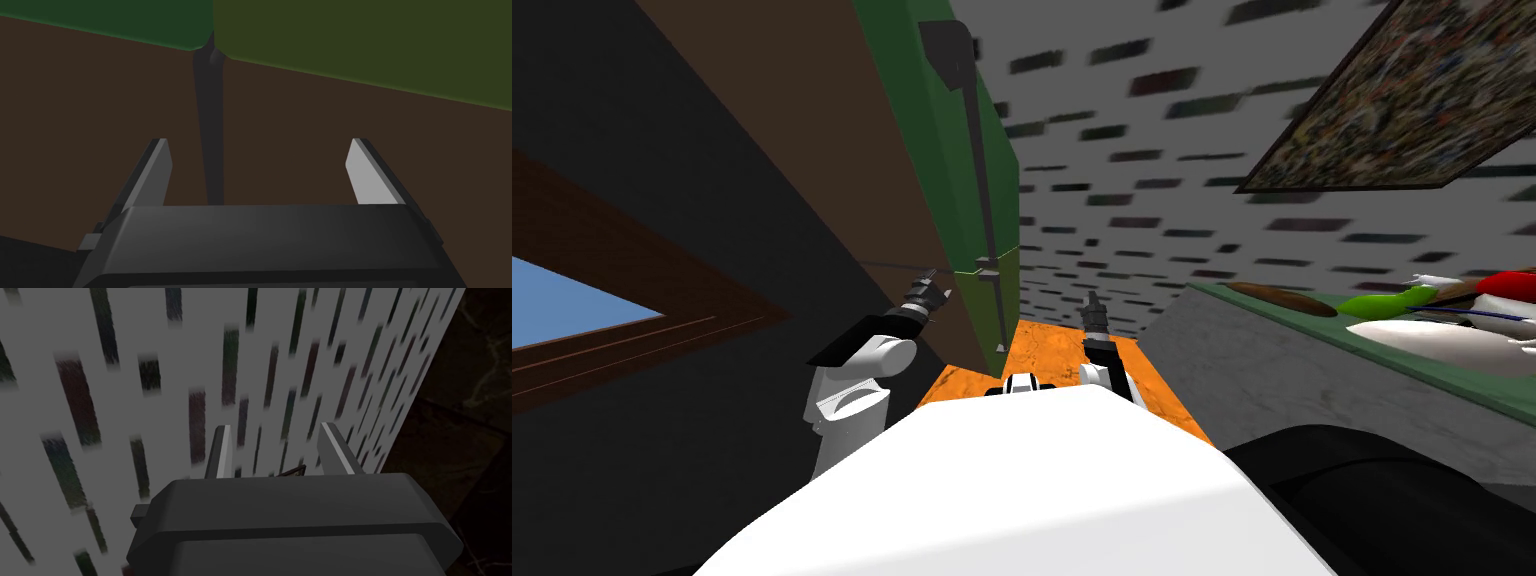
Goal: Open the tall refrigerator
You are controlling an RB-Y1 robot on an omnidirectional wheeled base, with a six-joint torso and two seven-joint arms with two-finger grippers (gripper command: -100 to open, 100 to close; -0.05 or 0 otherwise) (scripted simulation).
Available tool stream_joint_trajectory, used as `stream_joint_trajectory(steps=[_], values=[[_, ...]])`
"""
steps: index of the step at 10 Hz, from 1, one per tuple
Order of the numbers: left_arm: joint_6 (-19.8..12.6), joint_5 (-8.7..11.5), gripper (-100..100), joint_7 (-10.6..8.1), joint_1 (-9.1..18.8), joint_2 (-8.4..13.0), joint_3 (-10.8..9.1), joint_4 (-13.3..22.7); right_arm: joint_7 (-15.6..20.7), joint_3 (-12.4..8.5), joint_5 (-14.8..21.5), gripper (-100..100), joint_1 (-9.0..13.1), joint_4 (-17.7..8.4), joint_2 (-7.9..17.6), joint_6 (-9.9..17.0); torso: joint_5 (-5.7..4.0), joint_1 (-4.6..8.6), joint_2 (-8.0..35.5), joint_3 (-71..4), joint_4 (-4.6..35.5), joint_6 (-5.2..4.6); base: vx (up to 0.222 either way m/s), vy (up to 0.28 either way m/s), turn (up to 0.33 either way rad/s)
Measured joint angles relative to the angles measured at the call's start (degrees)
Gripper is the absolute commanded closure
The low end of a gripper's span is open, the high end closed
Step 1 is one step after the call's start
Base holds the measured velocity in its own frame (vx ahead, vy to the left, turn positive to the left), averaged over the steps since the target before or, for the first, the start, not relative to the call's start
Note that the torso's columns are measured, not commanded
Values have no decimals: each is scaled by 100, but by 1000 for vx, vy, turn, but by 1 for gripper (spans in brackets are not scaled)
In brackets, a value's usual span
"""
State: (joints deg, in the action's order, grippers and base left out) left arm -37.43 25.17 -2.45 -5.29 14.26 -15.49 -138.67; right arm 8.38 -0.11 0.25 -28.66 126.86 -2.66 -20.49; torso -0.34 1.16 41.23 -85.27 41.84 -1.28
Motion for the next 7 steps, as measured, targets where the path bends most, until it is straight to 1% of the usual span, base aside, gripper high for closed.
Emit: stream_joint_trajectory(steps=[2, 3, 4, 5, 6, 7], values=[[-193, 111, -100, -10, 64, 54, -71, -42, 0, 0, 0, 0, 0, 0, 1, 0, -7, 32, -2, 0, -5, -12, 28, -63, 77], [-345, 141, -100, -31, 99, 46, -77, -129, 0, 0, 0, 0, 0, 0, 0, 0, -15, 50, 0, 2, 1, -4, 25, -133, 173], [-541, 244, -100, -65, 184, 109, -130, -181, 0, 0, 0, 0, 0, 0, -1, 0, -22, 62, 9, 5, 9, 4, 35, -127, 168], [-639, 369, -100, -63, 184, 161, -158, -225, 0, 0, 0, 0, 0, 0, -1, 0, -18, 44, 13, 9, 11, 10, 25, -125, 152], [-769, 426, -100, -65, 261, 192, -171, -268, 0, 0, 0, 0, 0, 0, 0, 0, -20, 37, 18, 9, 20, 6, -1, -133, 123], [-1001, 509, -100, -108, 351, 256, -202, -341, 0, 1, 0, 0, 1, 0, -1, 0, -34, 30, 21, 3, 46, 9, -2, -148, 78]])
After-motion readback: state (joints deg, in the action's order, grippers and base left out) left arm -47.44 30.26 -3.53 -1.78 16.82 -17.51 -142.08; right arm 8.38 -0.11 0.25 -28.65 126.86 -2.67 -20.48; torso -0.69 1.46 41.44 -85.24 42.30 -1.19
